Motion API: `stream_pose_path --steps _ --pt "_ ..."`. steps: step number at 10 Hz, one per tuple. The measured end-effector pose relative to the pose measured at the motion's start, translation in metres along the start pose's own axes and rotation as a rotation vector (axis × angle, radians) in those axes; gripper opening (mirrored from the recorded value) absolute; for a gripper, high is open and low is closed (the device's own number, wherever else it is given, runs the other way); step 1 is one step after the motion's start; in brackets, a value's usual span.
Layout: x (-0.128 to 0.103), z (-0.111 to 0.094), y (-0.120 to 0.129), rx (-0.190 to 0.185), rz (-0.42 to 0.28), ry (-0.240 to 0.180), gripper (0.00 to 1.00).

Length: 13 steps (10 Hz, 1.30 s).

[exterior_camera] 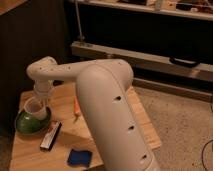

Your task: Place the ceramic cup in the ceramic bowl

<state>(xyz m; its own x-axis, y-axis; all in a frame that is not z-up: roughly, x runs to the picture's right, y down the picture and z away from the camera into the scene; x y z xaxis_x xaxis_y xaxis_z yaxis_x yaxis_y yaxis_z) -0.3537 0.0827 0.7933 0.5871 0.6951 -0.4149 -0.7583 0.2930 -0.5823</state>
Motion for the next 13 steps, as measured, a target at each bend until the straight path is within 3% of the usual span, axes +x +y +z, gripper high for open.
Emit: stream_pose_path --steps 3,5,7,10,13 --pt "0.001 0.008 -0.002 0.017 -0.002 0.017 0.43" --pt "0.004 0.01 0.002 -0.043 -0.01 0.04 0.64" --pt "0.007 0.013 0.019 -0.063 -0.028 0.073 0.79" --pt "0.014 0.016 0.035 -0.02 -0.066 0.13 0.8" --pt "0.018 0.01 0.027 -0.038 -0.056 0.147 0.8"
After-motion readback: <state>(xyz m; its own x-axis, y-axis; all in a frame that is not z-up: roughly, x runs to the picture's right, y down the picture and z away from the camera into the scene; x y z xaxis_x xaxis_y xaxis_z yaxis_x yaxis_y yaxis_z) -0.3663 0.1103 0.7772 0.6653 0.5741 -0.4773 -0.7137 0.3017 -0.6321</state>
